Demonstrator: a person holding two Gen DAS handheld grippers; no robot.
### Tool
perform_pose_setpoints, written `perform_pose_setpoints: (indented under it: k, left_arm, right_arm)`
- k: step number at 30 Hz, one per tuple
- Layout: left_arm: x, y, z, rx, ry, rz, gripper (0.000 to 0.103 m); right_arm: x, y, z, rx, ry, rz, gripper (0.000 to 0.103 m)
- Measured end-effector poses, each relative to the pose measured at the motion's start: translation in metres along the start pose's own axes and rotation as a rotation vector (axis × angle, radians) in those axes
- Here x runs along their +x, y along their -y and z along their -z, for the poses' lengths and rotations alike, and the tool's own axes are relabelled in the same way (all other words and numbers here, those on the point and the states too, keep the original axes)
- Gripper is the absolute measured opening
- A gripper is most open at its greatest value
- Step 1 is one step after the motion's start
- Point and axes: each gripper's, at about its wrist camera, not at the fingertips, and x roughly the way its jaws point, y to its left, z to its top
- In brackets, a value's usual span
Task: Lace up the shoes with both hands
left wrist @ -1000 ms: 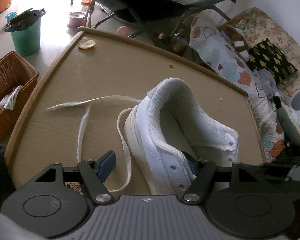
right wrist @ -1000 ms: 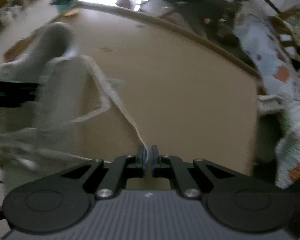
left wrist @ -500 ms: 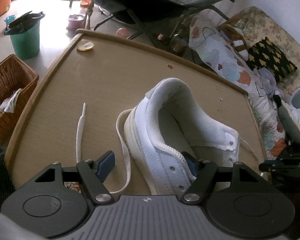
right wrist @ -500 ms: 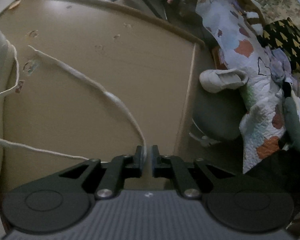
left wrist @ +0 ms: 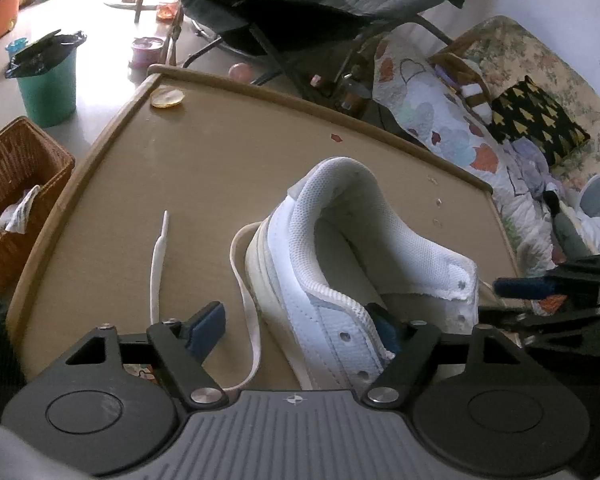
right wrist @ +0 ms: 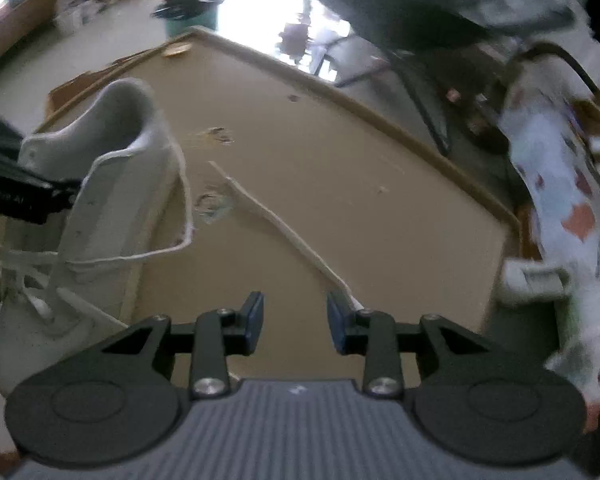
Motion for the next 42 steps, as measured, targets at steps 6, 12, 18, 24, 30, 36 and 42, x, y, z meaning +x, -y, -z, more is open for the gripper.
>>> perform_pose_setpoints:
  k: [6, 12, 18, 24, 30, 36, 42]
  left_arm:
    - [0.000, -0.002, 0.001, 0.001, 0.007, 0.007, 0.080]
    - [0.001, 0.001, 0.000, 0.012, 0.006, 0.002, 0.081]
    - [0.000, -0.005, 0.001, 0.013, 0.006, 0.004, 0.082]
    - [0.000, -0.006, 0.000, 0.010, 0.007, 0.004, 0.082]
    - [-0.001, -0.006, 0.000, 0.003, 0.004, 0.002, 0.082]
    - [-0.002, -0.009, 0.001, -0.003, 0.003, 0.006, 0.082]
    - [-0.003, -0.012, 0.002, -0.017, 0.002, 0.019, 0.083]
  right_arm:
    - [0.014, -0.001, 0.006, 0.009, -0.064, -0.038, 0.034]
    - [0.001, -0.003, 0.029, -0.012, -0.124, -0.065, 0.034]
    - [-0.009, -0.013, 0.041, -0.053, -0.189, -0.116, 0.034]
    - [-0.028, -0.021, 0.006, -0.225, -0.203, -0.022, 0.034]
    - [-0.062, -0.026, -0.050, -0.476, -0.380, -0.007, 0.049]
    - [-0.080, -0.036, -0.079, -0.680, -0.738, 0.027, 0.055]
    - [-0.115, -0.060, -0.111, -0.810, -0.857, 0.167, 0.060]
